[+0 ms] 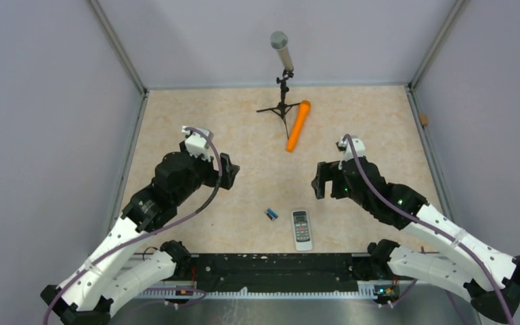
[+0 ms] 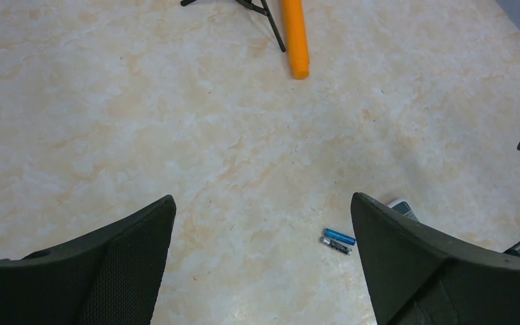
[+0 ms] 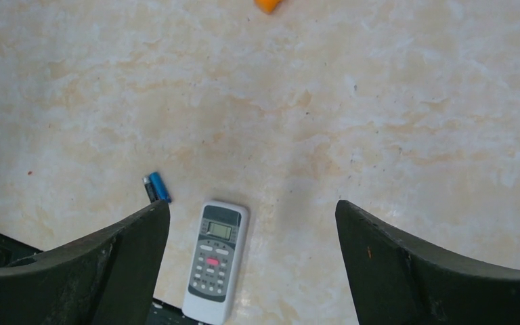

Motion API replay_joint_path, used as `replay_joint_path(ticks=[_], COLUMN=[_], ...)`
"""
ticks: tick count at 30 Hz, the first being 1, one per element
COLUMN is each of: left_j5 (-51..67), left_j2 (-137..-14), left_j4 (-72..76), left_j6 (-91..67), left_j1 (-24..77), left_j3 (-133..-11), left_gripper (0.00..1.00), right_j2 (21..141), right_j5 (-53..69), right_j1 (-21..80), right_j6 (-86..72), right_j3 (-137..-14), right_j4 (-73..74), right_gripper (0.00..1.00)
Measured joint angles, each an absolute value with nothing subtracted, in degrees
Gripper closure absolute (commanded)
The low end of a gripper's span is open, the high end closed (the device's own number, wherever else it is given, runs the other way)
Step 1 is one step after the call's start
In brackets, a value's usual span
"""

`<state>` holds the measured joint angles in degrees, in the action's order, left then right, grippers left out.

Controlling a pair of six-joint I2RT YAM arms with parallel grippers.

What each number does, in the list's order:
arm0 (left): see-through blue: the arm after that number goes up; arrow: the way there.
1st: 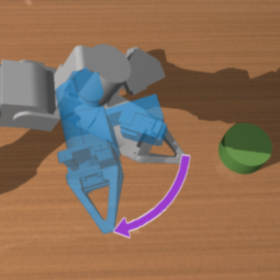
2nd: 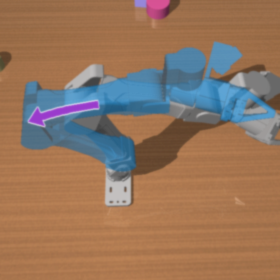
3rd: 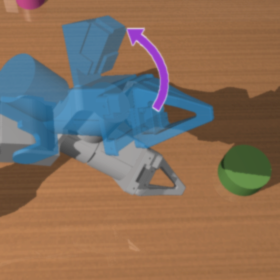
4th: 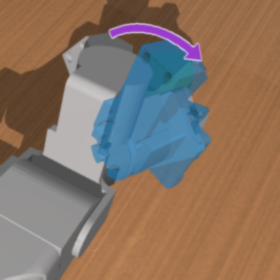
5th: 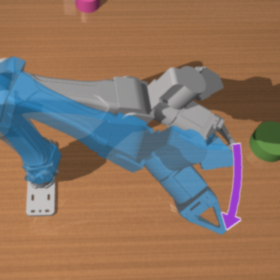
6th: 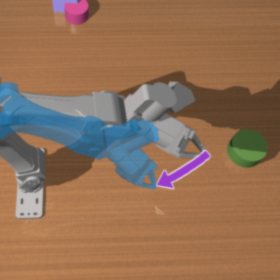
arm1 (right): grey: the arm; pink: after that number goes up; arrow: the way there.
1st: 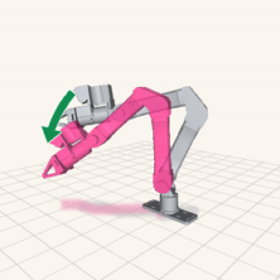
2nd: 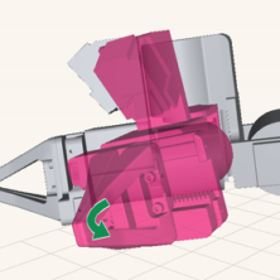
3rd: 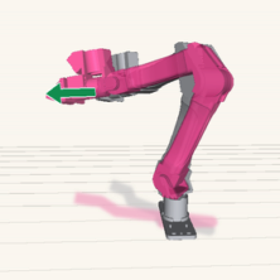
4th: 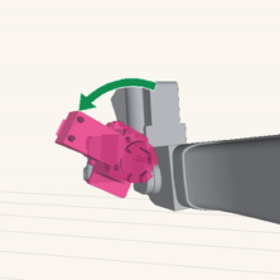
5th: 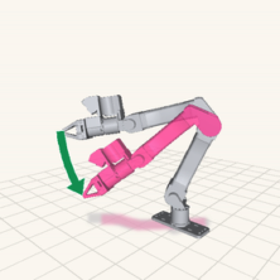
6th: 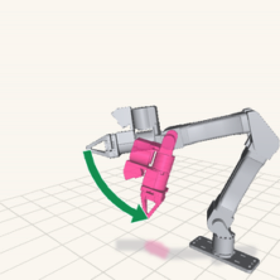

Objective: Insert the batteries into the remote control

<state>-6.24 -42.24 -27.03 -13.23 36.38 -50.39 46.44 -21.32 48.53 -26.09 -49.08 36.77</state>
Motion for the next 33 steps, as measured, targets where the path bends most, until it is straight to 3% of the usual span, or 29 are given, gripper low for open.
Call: replay_joint_path(ticks=[12, 33], left_j5=[-6.5, -6.5], left_j2=[-42.1, -42.2], left_j4=[-27.2, -28.2], left_j6=[-13.2, -12.7], left_j1=[36.4, 36.4], left_j3=[-50.4, -50.3], left_gripper=[0.01, 0.01], right_j2=[49.4, 58.7], right_j5=[-16.0, -15.8], right_j1=[51.0, 61.0], right_j6=[-34.3, -43.5], right_j3=[-42.1, -40.4], right_j4=[39.7, 37.5], right_gripper=[0.11, 0.05])
